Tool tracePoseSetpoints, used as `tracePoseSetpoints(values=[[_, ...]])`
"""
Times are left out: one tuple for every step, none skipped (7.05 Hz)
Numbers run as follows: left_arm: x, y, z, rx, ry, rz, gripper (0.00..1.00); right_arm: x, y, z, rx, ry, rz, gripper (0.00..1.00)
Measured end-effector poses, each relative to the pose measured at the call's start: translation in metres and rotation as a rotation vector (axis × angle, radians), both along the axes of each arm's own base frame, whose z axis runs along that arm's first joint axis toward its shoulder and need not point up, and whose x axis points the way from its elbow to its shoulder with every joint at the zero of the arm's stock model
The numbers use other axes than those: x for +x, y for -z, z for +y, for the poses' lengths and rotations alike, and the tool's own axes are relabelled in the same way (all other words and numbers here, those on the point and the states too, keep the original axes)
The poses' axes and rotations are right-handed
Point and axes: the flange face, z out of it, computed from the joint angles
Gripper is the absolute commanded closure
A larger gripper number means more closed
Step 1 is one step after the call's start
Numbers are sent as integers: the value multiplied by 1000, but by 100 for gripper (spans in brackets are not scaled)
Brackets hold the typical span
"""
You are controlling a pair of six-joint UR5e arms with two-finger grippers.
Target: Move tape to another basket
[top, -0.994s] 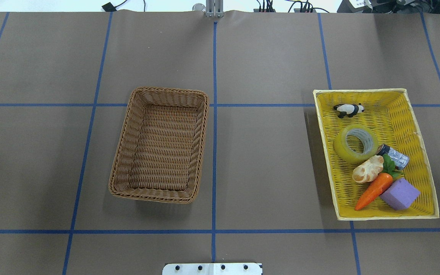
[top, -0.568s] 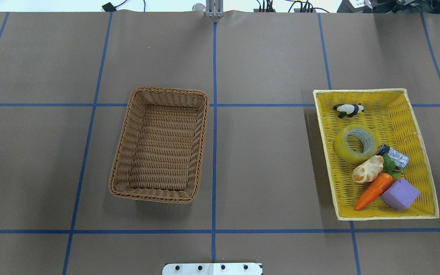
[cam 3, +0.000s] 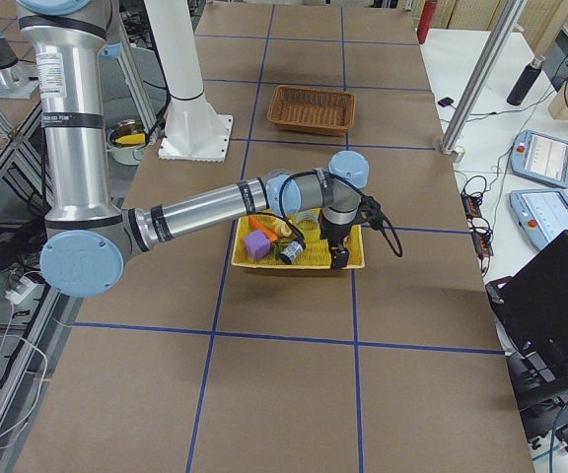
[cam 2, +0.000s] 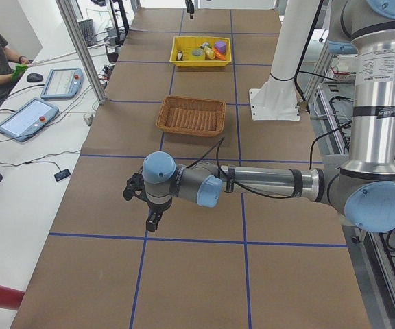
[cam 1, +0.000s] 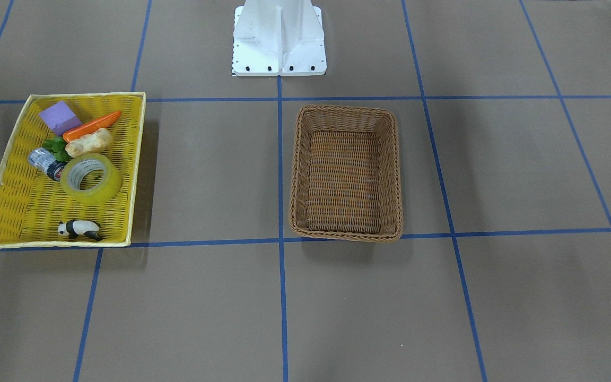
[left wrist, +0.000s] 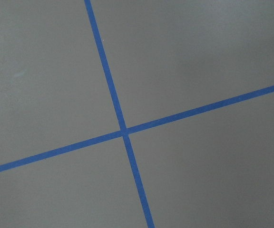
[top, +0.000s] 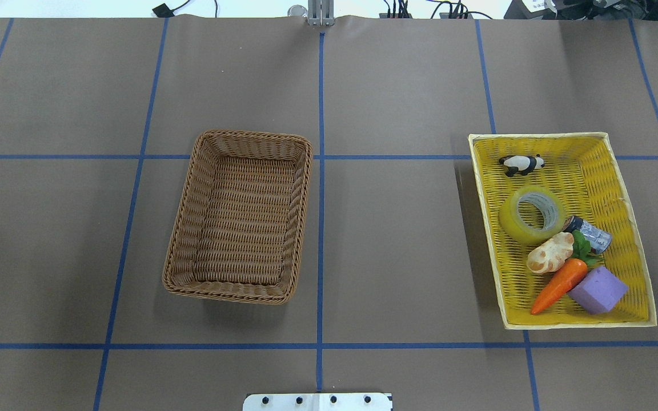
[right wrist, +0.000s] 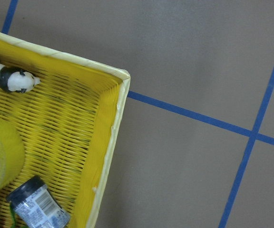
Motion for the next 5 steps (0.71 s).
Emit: tracePoseSetpoints(values=[[0,0,0,-1,0,0,2,-22,12,3,-11,-16,-15,0],[0,0,0,-2,0,0,2,-49,20,8,-20,-26,-31,0],[0,-1,0,-2,0,0,2,-77,25,13,-16,-13,-43,0],[0,-1,0,-3,0,0,2,-102,29,17,-2,14,-47,0],[0,-3,1,-6,0,-1,2,-123,32,18,13,39,-41,0]])
